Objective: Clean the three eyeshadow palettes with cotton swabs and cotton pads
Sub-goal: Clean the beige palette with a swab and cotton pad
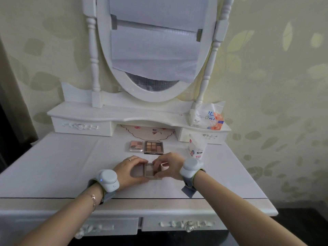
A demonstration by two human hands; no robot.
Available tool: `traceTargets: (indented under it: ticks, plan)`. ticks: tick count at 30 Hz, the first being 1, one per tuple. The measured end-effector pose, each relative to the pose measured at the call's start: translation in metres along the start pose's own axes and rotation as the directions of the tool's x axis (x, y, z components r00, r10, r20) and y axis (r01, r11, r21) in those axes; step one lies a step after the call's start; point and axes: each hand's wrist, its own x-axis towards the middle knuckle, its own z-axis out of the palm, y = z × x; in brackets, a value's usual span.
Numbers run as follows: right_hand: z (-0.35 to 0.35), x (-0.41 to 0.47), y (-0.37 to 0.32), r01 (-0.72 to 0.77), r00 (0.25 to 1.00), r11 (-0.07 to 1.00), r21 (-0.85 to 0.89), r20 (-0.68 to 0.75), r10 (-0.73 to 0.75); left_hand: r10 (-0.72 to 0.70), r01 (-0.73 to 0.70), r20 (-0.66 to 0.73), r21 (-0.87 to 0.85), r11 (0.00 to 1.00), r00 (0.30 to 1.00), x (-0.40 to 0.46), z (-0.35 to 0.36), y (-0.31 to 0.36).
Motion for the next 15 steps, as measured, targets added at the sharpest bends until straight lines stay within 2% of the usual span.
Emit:
traceTargets:
  ticks: [4, 8, 10, 15]
  plan:
    - [-0.003, -0.002, -0.002, 0.01, 1.0, 0.998, -0.061, -0.01, -0.01, 0.011, -0.011, -0.003, 0.003, 1.0, 1.0, 0.001, 0.0, 0.001]
    - [-0.029, -0.01, 0.007, -0.04, 0.975, 0.999, -0.02, -0.218, 0.035, 0.002, -0.002, 0.0, -0.009, 1.0, 1.0, 0.0, 0.001, -0.001]
    - [-0.047, -0.015, 0.015, -0.122, 0.961, 0.989, -0.084, -0.259, 0.097, 0.001, -0.001, 0.007, -0.01, 1.0, 1.0, 0.0, 0.002, -0.001]
    - [-0.058, -0.019, 0.033, -0.306, 0.952, 0.904, -0.3, -0.096, 0.29, -0.013, 0.013, 0.007, 0.005, 1.0, 1.0, 0.0, -0.001, -0.002]
